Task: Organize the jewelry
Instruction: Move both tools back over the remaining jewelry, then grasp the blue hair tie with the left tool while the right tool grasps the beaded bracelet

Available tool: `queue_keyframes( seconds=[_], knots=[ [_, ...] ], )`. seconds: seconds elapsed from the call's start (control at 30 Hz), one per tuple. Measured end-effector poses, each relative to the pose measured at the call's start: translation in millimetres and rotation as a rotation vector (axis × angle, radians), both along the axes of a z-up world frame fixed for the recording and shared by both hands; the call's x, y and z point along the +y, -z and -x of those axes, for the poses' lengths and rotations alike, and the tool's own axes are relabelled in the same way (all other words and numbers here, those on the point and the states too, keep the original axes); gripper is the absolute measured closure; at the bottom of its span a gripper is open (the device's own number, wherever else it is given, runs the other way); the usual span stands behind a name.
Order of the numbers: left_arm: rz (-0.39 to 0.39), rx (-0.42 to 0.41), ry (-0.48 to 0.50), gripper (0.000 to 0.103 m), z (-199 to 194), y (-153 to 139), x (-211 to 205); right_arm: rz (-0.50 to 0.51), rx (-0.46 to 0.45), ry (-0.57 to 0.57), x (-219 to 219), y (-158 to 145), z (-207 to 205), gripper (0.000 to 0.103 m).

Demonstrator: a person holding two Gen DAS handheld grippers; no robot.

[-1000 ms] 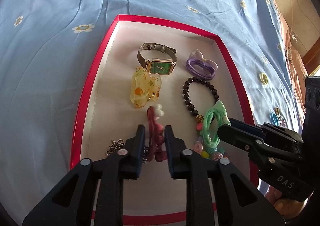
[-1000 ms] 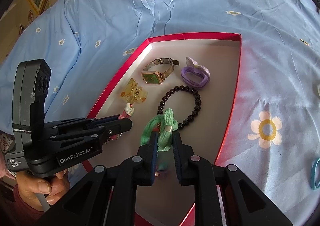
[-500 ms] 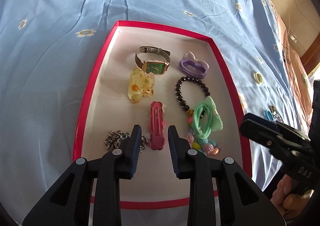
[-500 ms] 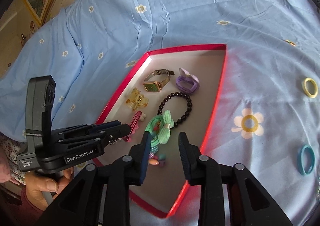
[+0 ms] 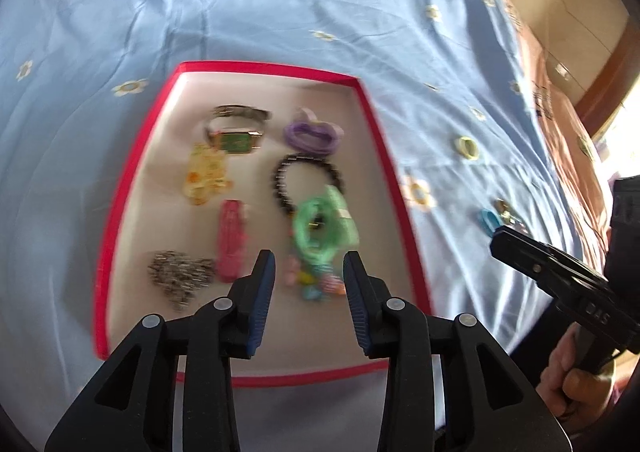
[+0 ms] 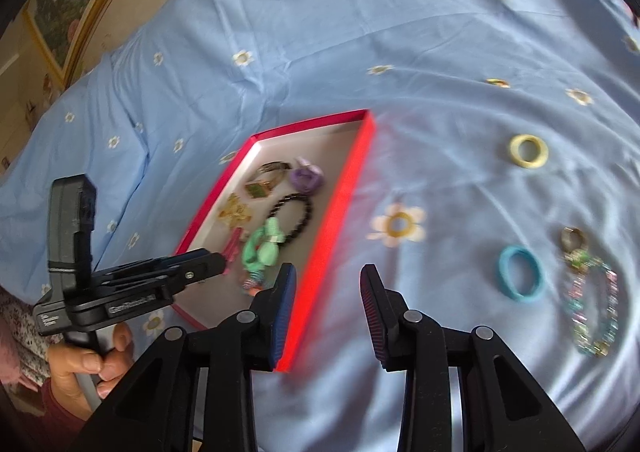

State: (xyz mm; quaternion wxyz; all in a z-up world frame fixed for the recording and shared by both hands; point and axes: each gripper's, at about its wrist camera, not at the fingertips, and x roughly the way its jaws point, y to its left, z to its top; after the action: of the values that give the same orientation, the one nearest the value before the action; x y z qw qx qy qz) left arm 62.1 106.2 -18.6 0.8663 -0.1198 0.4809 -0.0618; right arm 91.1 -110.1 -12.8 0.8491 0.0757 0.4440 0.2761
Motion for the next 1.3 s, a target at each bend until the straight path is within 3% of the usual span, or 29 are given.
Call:
queue_keyframes(
  seconds=[0.33,0.8,1.3],
  knots=[
    [0.014,0.008,0.121,0.069,2,0,-59,-0.016,-0.003,0.135,-61,-2,7,0.066],
    [-0.001,0.008,0.201,0.065,-3,-5,-96,-0.011,0.001,0.280,-128,4,14,0.064],
    [-0.020,0.009,0.294,0.063,-38,-9,-145,0.030,0.028,0.341,-155,12,-2,0.064]
  ],
)
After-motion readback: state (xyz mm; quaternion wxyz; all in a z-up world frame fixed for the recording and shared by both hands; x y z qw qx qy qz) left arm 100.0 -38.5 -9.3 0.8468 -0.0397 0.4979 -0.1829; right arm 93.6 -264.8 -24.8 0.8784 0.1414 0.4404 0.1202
